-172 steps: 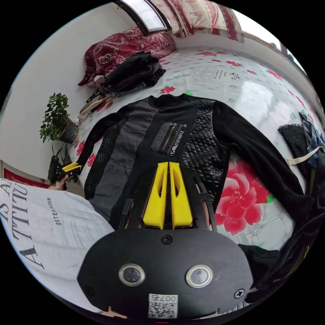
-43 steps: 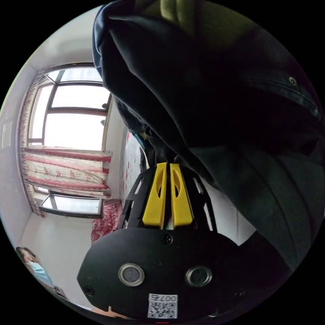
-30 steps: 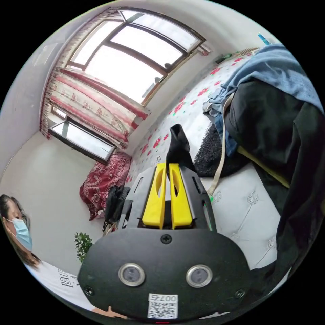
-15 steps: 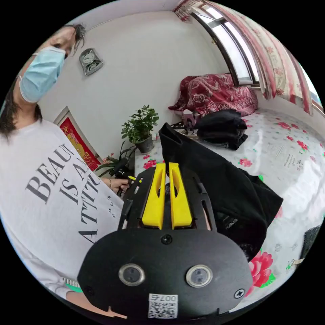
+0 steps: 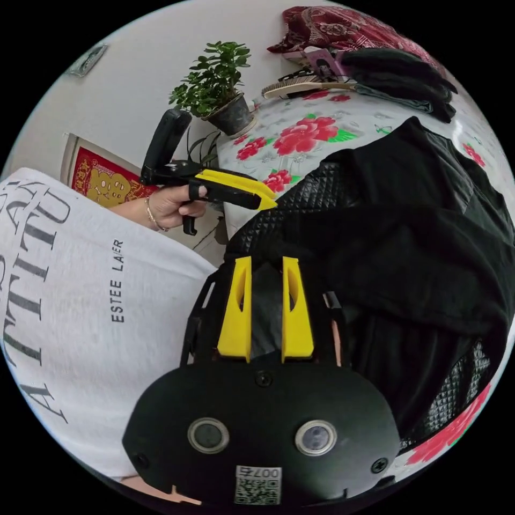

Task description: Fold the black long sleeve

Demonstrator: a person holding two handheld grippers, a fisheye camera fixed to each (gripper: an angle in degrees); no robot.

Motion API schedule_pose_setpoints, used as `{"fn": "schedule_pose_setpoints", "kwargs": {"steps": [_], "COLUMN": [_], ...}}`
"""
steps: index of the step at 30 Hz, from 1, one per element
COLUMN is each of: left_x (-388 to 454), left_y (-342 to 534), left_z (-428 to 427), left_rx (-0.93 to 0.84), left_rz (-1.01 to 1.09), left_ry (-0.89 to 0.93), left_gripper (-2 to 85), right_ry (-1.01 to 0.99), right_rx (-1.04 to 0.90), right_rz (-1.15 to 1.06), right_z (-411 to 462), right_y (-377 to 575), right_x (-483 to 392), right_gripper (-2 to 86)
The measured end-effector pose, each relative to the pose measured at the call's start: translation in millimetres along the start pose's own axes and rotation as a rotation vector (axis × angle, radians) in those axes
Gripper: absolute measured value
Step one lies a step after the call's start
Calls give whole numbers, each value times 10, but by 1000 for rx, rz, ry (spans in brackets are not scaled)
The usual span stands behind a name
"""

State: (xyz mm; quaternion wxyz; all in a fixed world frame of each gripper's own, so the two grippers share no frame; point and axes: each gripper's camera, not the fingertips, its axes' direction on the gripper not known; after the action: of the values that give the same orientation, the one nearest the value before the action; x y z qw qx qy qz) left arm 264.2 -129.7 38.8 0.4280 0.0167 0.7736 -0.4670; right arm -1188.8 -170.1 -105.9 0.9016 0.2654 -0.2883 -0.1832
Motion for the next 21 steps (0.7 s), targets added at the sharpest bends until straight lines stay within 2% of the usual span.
{"fn": "schedule_pose_setpoints", "kwargs": {"steps": [3, 5, 8, 10, 12, 15, 16, 17, 21], "left_x": [351, 685, 1005, 1086, 1125, 1145, 1127, 1089, 919], "left_y": [-57, -57, -55, -35, 3, 14, 13, 10, 42], "left_z": [65, 174, 499, 767, 818, 781, 758, 731, 590], "left_rx": [-4, -16, -116, -208, -208, -275, -298, -312, -268], "left_rz": [137, 256, 327, 336, 376, 446, 446, 428, 326], "left_ry": [36, 40, 9, -62, -89, -149, -151, -122, -12], "left_gripper": [83, 83, 65, 40, 15, 0, 2, 7, 45], "right_ry": [91, 307, 494, 533, 549, 619, 643, 675, 582], "right_rx": [76, 195, 279, 298, 307, 85, 88, 98, 200], "right_rz": [15, 151, 406, 506, 530, 588, 560, 574, 665], "right_z": [-328, -776, -1222, -1379, -1451, -1247, -1192, -1217, -1442], "right_y": [45, 209, 478, 549, 541, 566, 667, 785, 931], "right_x": [141, 521, 1239, 1616, 1873, 2330, 2409, 2434, 2513], "right_gripper": [37, 35, 33, 28, 21, 6, 3, 3, 6]}}
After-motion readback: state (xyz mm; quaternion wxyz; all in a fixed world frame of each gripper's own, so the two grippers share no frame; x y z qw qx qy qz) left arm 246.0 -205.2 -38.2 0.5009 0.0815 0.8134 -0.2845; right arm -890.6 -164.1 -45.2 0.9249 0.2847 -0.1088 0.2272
